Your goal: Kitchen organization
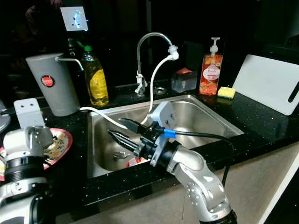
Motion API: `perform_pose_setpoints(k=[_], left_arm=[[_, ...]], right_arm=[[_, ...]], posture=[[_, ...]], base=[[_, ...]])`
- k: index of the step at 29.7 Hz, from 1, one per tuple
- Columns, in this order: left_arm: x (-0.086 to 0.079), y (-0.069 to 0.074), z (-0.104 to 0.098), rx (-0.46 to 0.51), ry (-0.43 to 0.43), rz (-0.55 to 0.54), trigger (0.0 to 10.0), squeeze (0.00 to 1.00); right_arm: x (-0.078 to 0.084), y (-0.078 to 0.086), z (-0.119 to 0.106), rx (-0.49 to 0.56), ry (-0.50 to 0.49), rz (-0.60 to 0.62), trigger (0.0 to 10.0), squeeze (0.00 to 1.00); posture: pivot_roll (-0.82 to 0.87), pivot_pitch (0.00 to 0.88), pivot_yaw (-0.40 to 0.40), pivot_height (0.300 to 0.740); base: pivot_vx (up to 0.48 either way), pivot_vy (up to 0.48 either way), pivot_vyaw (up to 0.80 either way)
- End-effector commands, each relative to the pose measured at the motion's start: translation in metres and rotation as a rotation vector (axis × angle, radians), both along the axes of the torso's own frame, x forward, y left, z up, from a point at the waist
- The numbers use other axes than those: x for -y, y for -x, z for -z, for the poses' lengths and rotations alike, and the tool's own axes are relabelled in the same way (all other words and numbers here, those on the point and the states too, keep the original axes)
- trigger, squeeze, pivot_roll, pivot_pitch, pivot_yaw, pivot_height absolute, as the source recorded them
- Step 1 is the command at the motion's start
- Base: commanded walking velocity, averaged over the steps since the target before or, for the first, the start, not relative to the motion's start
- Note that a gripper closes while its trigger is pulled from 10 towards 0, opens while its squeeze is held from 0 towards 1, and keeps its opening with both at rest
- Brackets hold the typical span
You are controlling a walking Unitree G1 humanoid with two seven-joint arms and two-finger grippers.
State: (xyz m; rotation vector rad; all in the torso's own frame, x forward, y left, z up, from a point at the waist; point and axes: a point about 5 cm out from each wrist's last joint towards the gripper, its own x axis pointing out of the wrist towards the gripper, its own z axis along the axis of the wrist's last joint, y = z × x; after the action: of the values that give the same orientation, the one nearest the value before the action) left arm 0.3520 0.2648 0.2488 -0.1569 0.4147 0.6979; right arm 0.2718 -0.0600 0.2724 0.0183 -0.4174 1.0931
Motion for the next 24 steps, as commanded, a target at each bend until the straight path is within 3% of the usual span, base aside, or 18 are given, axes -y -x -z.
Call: perform_pose_setpoints(k=[1, 4, 5, 10, 24], left_arm=[[-0.003, 0.003, 0.003, -0.016, 0.011, -0.029, 10.0, 1.0], [-0.004, 0.004, 0.003, -0.017, 0.021, -0.044, 10.0, 1.0], [-0.004, 0.004, 0.004, -0.013, 0.055, -0.056, 10.0, 0.0], [-0.006, 0.007, 0.009, -0.006, 0.155, -0.091, 10.0, 0.0], [-0.006, 0.007, 0.022, -0.079, 0.152, -0.105, 10.0, 0.0]], right_arm=[[0.001, 0.002, -0.001, 0.007, -0.003, -0.003, 10.0, 0.0], [0.002, 0.002, -0.001, 0.007, -0.003, 0.002, 10.0, 0.0], [0.002, 0.002, -0.002, 0.007, -0.004, 0.002, 10.0, 0.0], [0.002, 0.002, -0.002, 0.009, -0.006, 0.004, 10.0, 0.0], [0.003, 0.002, -0.003, 0.012, -0.012, 0.016, 10.0, 0.0]], posture=[[-0.05, 0.023, 0.042, 0.74], [-0.05, 0.024, 0.042, 0.74], [-0.05, 0.023, 0.042, 0.74], [-0.05, 0.022, 0.042, 0.74], [-0.06, 0.026, 0.058, 0.74]], base=[[0.0, 0.0, 0.0], [0.0, 0.0, 0.0], [0.0, 0.0, 0.0], [0.0, 0.0, 0.0], [0.0, 0.0, 0.0]])
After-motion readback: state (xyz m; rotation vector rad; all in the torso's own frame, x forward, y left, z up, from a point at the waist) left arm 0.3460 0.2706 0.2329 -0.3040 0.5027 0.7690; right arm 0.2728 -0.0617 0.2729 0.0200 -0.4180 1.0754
